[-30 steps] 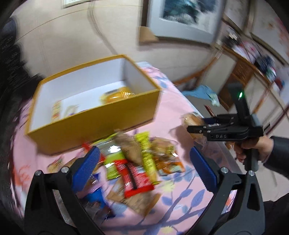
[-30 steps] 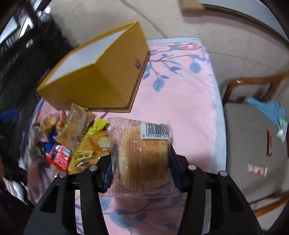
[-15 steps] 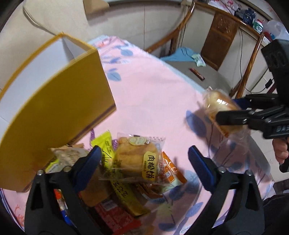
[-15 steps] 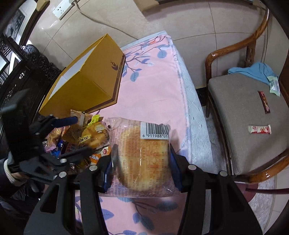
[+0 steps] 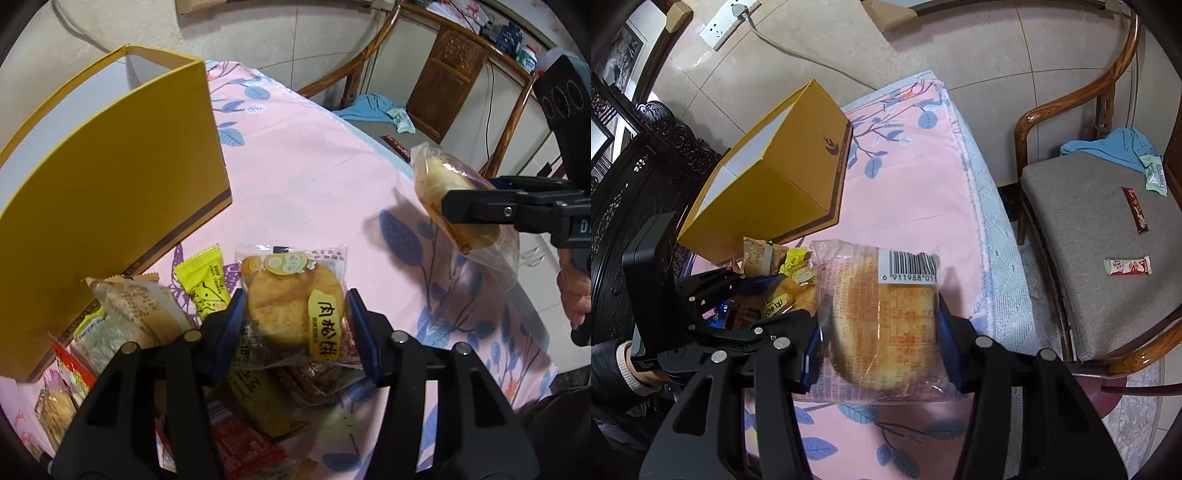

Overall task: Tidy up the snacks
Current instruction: 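Carry both pastries into the yellow box and open both tools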

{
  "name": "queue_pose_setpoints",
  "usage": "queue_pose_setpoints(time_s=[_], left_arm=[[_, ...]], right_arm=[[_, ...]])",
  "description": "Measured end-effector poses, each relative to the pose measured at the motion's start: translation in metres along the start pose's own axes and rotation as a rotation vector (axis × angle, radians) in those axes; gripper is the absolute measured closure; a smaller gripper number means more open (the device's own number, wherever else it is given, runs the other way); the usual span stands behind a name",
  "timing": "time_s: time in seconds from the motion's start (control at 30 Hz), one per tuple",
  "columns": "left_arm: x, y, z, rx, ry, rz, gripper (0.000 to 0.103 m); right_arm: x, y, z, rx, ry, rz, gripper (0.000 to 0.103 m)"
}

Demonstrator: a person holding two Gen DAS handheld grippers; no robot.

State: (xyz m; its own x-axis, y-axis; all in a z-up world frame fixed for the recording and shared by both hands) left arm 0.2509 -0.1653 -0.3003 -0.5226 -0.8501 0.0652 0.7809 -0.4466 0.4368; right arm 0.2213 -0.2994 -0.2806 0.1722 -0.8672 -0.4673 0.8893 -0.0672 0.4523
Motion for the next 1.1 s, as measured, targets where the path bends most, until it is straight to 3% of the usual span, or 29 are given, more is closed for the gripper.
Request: queue_pose_setpoints(time_s=[0.57, 0.87, 1.1], left_arm=[[-0.016, -0.011, 0.112, 0.217, 0.000, 0.149, 0.048], [-0.051, -0.020, 0.178, 0.340, 0.059, 0.288, 0.048], [-0.103, -0.003, 0.236, 0.480, 0.156, 0.369, 0.048]], right_arm=[[-0.042, 0.016, 0.019, 0.038, 0.038, 0.076, 0.050], [-0.093, 0.032, 0.034, 0.064, 0.100, 0.165, 0.050], [-0.154, 0.078, 0.043, 0.147, 0.168, 0.296, 0.050]])
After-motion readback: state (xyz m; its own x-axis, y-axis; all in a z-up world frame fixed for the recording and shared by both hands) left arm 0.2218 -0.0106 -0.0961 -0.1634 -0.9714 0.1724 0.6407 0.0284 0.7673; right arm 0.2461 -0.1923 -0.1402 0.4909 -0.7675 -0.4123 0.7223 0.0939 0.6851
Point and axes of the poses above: each gripper's, at about its wrist camera, not at the fingertips, and z roughly against the way its jaws point, x to its right, y to its top, the point moved 5 cm from there along -z, roughly the way its jaws point, and after that the axes turned 2 degrees about -x, right-handed, at the moved point
